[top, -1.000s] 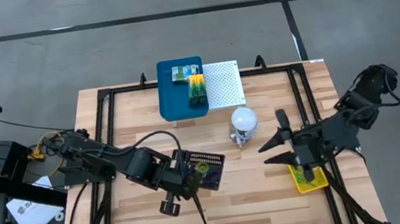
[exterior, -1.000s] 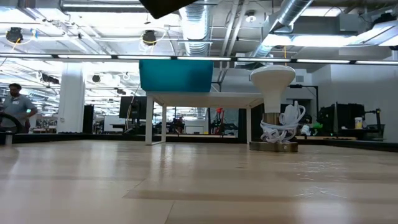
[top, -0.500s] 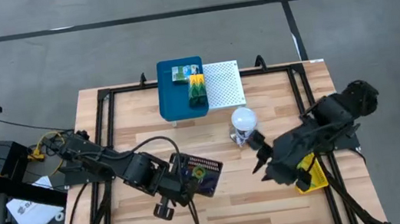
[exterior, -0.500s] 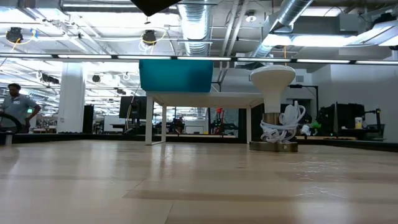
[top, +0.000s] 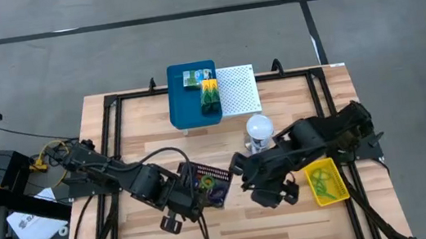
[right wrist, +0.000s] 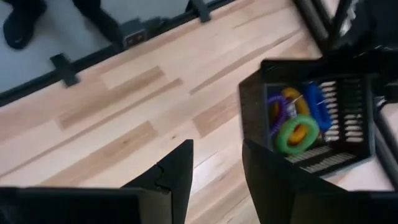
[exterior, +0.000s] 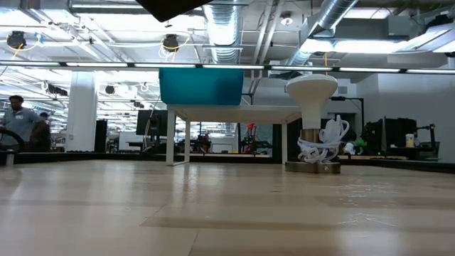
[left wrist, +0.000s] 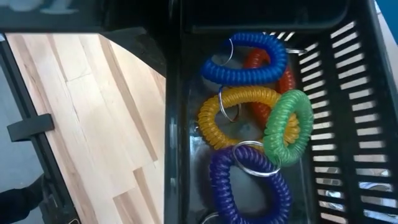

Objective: Pick & Place Office Desk Supplies
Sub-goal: Put the black bin with spring keychains on the shelf

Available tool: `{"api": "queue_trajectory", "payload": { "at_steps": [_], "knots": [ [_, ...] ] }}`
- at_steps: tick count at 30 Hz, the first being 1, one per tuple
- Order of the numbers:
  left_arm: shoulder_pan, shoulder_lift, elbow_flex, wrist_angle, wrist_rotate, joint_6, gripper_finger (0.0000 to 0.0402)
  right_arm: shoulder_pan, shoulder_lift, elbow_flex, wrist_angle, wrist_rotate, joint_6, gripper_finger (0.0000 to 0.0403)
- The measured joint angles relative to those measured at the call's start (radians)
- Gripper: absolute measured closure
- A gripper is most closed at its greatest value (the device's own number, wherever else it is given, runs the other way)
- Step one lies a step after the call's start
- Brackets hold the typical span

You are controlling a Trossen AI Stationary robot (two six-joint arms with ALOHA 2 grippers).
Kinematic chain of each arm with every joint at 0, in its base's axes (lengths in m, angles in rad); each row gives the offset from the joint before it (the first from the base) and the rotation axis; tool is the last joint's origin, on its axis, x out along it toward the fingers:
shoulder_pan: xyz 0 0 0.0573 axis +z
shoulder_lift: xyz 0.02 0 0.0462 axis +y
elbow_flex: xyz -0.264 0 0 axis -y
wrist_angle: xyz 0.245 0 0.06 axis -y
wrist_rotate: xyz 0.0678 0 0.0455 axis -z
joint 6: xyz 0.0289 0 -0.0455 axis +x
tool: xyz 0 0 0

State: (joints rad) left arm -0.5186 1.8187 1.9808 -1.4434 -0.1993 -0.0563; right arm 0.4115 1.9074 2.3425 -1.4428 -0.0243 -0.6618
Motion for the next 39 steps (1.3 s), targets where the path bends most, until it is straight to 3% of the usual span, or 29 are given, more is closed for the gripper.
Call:
{"api": "queue_trajectory", "payload": {
  "at_steps": [12,39],
  "knots": [
    [0.003,0.000,0.000,-0.016,-0.005,0.007,0.0401,-0.033,0.050,0.000,0.151,0.002,-0.031,0.0269],
    [0.001,-0.002,0.000,-0.038,-0.011,0.027,0.0401,-0.069,0.126,-0.009,0.192,-0.007,-0.020,0.0269]
  ]
}}
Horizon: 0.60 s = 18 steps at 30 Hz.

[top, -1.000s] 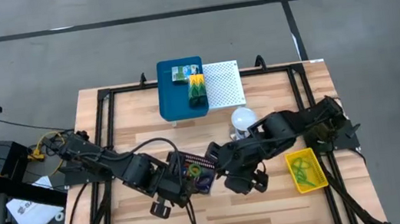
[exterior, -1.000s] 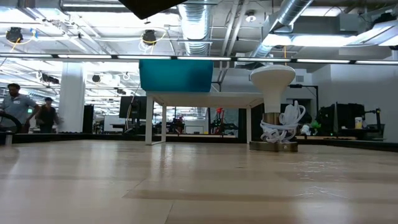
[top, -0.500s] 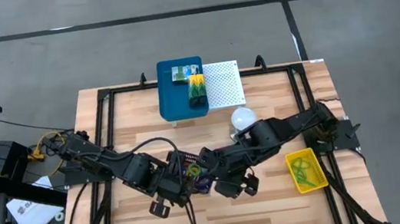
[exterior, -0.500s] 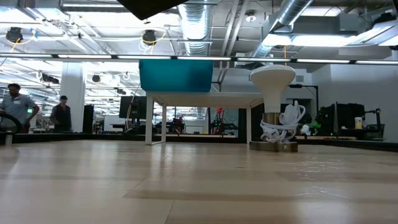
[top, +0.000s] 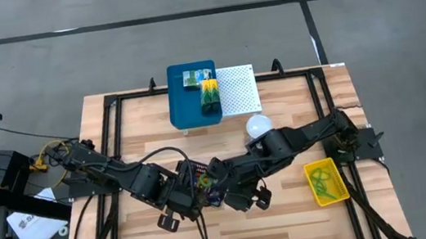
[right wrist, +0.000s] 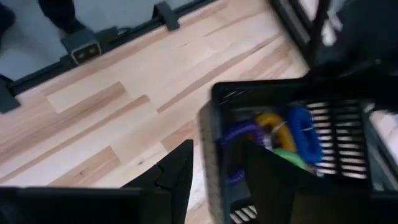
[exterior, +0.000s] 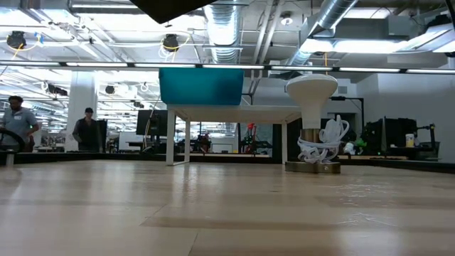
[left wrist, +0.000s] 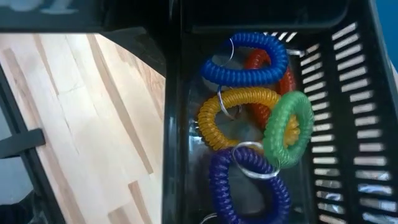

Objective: Pick & Place Office Desk Supplies
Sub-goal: Put the black bin with spring keychains on the shelf

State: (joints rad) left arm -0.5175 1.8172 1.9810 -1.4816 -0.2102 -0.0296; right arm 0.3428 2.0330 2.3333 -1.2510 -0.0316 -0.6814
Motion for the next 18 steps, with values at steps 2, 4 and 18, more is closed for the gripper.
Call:
{"api": "queue_trajectory", "payload": {
  "at_steps": [2,4,18],
  "knots": [
    [0.000,0.000,0.000,-0.021,0.007,0.000,0.0401,0.004,0.008,-0.004,-0.009,-0.001,0.000,0.0269],
    [-0.004,0.000,0.000,-0.029,0.007,-0.001,0.0401,0.006,0.017,-0.002,-0.001,-0.001,-0.003,0.0269],
    [-0.022,0.000,0.000,-0.048,-0.018,0.004,0.0401,0.005,0.020,-0.002,-0.023,-0.005,-0.007,0.0269]
  ]
}}
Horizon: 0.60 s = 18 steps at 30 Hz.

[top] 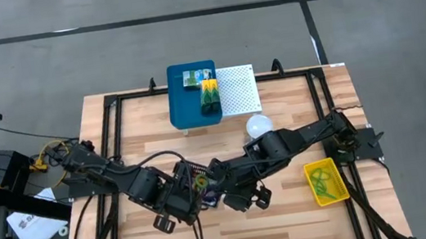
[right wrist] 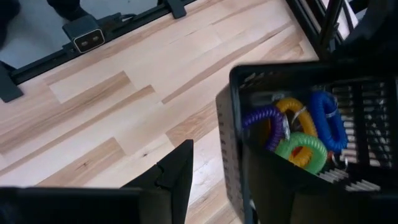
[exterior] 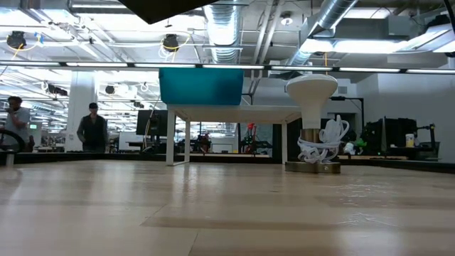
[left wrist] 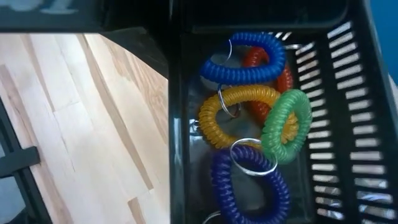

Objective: Pick & Place Office Desk Supplies
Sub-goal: Put the black bin with spring keychains on the shelf

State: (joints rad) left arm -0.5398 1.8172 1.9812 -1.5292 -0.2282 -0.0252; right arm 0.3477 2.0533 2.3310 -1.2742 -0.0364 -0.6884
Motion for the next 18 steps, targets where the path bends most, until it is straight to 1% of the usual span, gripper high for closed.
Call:
{"api": "queue_trajectory", "payload": {
  "at_steps": [7,18],
  "knots": [
    [-0.032,0.000,0.000,-0.001,-0.004,0.025,0.0401,0.001,0.000,0.000,-0.014,-0.001,-0.006,0.0269],
    [-0.038,0.000,0.000,-0.013,-0.009,0.026,0.0401,0.004,0.006,0.001,0.013,0.010,-0.027,0.0269]
  ]
}}
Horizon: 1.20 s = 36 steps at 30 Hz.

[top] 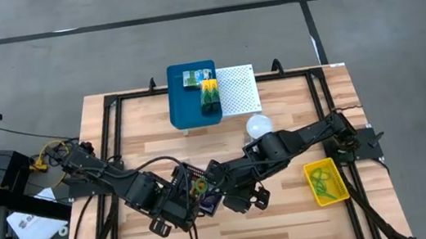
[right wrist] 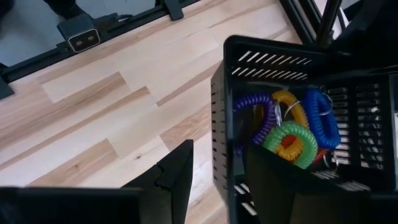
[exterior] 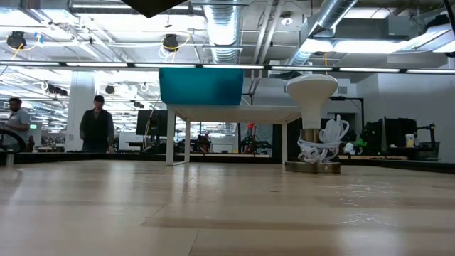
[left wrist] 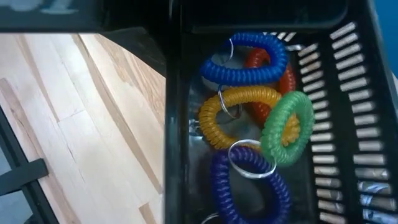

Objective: Pick & Place Office Desk Supplies
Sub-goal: Put the black bin with spring keychains on the shelf

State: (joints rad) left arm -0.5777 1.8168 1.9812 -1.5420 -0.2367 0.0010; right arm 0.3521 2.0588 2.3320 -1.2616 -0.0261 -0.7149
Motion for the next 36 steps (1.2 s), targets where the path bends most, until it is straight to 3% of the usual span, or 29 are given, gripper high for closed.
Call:
{"api": "queue_trajectory", "payload": {
  "at_steps": [36],
  "knots": [
    [-0.037,-0.050,0.000,-0.029,-0.026,0.021,0.0401,-0.005,0.017,0.023,0.049,0.030,-0.047,0.0269]
  ]
}}
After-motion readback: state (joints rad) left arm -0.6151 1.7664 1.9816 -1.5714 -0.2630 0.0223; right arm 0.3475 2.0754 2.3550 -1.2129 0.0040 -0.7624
